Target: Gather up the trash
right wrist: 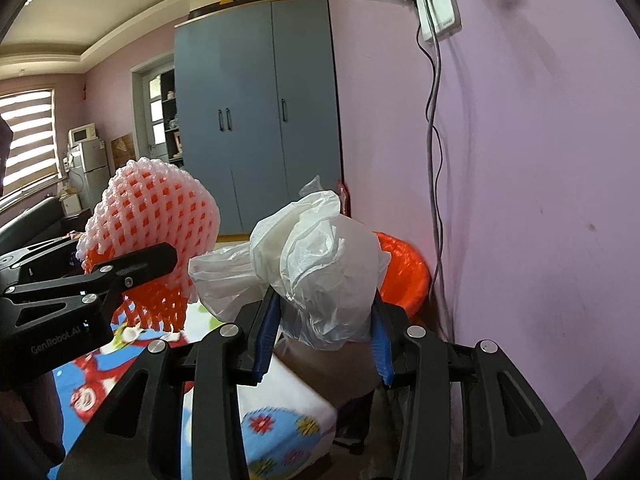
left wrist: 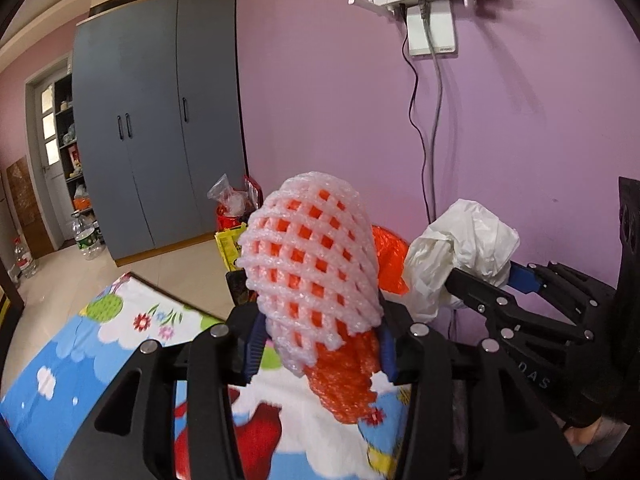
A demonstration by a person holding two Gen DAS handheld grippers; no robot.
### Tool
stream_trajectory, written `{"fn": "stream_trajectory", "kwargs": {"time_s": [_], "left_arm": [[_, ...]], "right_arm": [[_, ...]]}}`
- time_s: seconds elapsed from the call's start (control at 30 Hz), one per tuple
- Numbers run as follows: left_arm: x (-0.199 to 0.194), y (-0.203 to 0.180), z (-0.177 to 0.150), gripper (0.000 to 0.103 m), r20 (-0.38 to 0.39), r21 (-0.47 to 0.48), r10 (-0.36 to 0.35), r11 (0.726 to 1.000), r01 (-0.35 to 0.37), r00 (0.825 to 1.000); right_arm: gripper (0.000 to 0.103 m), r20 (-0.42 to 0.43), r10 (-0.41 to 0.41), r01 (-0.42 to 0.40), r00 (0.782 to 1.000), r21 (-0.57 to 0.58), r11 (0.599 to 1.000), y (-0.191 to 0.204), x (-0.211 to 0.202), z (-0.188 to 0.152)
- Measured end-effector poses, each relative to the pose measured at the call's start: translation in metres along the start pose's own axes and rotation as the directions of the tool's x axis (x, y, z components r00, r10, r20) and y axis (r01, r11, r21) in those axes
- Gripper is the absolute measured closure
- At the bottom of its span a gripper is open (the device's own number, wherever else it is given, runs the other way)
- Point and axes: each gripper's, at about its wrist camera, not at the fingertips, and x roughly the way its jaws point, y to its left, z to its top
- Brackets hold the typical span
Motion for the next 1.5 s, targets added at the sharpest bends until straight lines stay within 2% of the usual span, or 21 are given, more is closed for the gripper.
{"fn": "stream_trajectory", "kwargs": {"time_s": [0.23,0.57,0.67,0.7,0.73,0.8,0.87,1.03,1.17,1.27,1.37,1.5], "left_arm": [[0.064,0.008,0.020,0.056,-0.022,0.008,-0.031,0.999,0.031,0.999],[0.152,0.020,0.028,0.053,-0.069,-0.018,-0.050,0.999,0.048,0.996],[0.180,0.025,0.027,0.045,-0.093,-0.035,-0.042,0.999,0.039,0.995],[0.188,0.026,0.027,0.039,-0.100,-0.037,-0.037,0.999,0.033,0.994],[0.197,0.027,0.027,0.030,-0.107,-0.037,-0.027,0.999,0.023,0.994],[0.210,0.028,0.028,0.019,-0.124,-0.033,-0.007,0.999,0.003,0.992],[0.217,0.030,0.029,0.018,-0.133,-0.027,0.008,1.000,-0.012,0.991],[0.220,0.035,0.027,0.016,-0.147,-0.003,0.055,0.998,-0.056,0.988],[0.203,0.036,0.030,0.011,-0.152,-0.002,0.074,0.997,-0.075,0.986],[0.174,0.033,0.038,0.007,-0.131,0.005,0.091,0.996,-0.091,0.987],[0.138,0.033,0.048,0.005,-0.110,-0.008,0.097,0.995,-0.099,0.989],[0.081,0.031,0.056,0.005,-0.065,-0.030,0.093,0.995,-0.095,0.994]], "right_arm": [[0.063,-0.037,-0.047,0.047,0.998,0.009,0.999,-0.025,0.063,0.014],[0.058,-0.092,-0.083,0.087,0.992,0.038,0.995,-0.057,0.152,0.020],[0.057,-0.107,-0.079,0.084,0.991,0.043,0.996,-0.067,0.180,0.018],[0.054,-0.110,-0.074,0.079,0.991,0.044,0.996,-0.070,0.188,0.017],[0.043,-0.112,-0.069,0.075,0.991,0.043,0.996,-0.072,0.196,0.017],[0.032,-0.117,-0.069,0.075,0.991,0.045,0.996,-0.078,0.209,0.017],[0.032,-0.112,-0.061,0.067,0.992,0.047,0.997,-0.080,0.213,0.016],[0.032,-0.098,-0.053,0.057,0.994,0.036,0.998,-0.077,0.194,0.006],[0.032,-0.087,-0.056,0.059,0.995,0.033,0.998,-0.072,0.169,0.008],[0.028,-0.079,-0.058,0.061,0.995,0.029,0.998,-0.065,0.137,0.017],[0.018,-0.068,-0.062,0.064,0.996,0.033,0.997,-0.053,0.102,0.026],[0.018,-0.063,-0.063,0.065,0.996,0.037,0.997,-0.036,0.047,0.037]]}}
